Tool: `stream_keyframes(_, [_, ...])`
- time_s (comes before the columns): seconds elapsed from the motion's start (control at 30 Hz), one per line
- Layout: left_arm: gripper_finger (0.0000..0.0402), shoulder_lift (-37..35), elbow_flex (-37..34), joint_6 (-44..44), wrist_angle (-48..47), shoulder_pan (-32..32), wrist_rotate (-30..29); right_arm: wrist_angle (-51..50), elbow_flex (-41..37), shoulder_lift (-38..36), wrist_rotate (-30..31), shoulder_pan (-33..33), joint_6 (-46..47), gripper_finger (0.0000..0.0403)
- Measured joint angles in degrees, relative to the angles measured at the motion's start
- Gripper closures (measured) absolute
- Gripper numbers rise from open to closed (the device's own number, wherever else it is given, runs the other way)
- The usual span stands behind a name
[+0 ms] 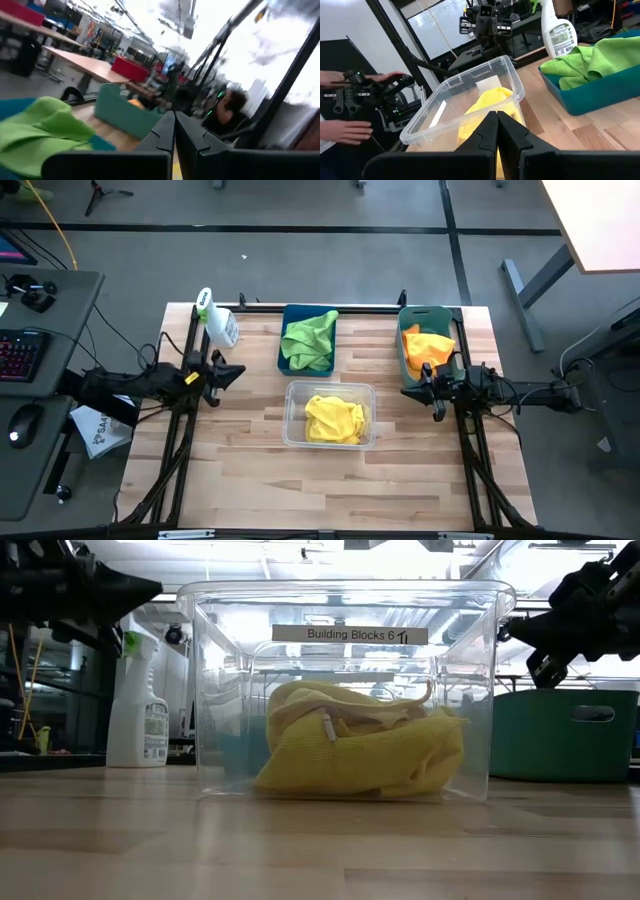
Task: Sort microfiber towel by color & place in baskets
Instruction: Return to Home Position
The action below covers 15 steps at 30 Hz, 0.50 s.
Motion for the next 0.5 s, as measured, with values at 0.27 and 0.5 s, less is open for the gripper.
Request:
stream_keyframes(0.27, [0.0401,0.0,0.0,14.9,-8.3,0.2,4.4,0.0,0.0,0.0,0.0,0.0,0.0,0.0402])
stream_keyframes(0.5, [0.0401,0.0,-0.1,20.7,-11.1,0.2,9.1,-0.1,0.0,0.0,0.0,0.0,0.0,0.0402])
